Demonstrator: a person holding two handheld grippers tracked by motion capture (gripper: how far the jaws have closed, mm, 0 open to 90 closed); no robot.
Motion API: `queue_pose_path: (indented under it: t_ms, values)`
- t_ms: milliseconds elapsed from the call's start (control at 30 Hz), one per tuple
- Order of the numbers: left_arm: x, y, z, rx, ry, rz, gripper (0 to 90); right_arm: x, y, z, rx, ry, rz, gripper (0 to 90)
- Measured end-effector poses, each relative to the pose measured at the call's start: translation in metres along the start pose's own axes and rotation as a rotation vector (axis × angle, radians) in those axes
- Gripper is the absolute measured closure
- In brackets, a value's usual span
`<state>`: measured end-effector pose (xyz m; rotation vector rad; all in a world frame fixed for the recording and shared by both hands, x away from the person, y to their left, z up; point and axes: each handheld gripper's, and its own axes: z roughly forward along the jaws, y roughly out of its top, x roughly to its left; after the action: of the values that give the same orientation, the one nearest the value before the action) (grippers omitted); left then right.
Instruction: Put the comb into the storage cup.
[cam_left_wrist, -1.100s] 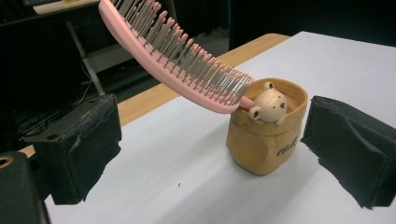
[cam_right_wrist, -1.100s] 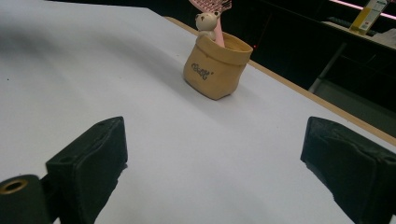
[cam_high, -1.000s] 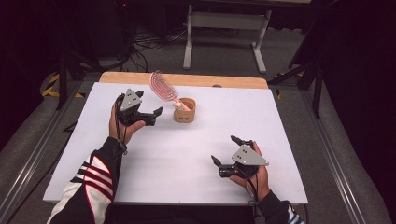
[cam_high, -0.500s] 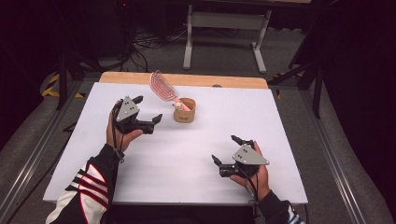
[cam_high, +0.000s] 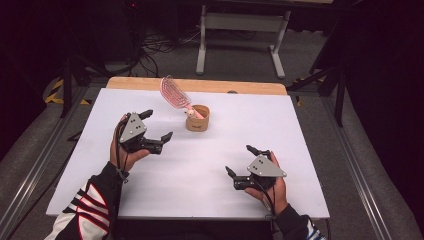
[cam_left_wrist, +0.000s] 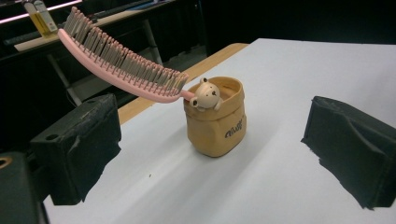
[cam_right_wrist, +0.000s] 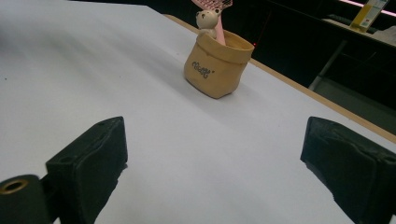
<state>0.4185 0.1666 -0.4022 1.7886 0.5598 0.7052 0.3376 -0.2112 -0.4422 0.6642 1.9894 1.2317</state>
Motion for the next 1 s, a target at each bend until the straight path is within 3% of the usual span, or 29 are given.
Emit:
queue_pose_path:
  t_ms: [700, 1000]
  values:
    - [-0.017, -0.004, -0.011, 0.003, -0.050, 0.023, 4.9, 0.000, 0.000, -0.002, -0.004, -0.007, -0.009, 7.7]
    - [-0.025, -0.002, -0.014, 0.005, -0.068, 0.054, 4.8, 0.000, 0.001, -0.003, -0.006, -0.010, -0.015, 7.7]
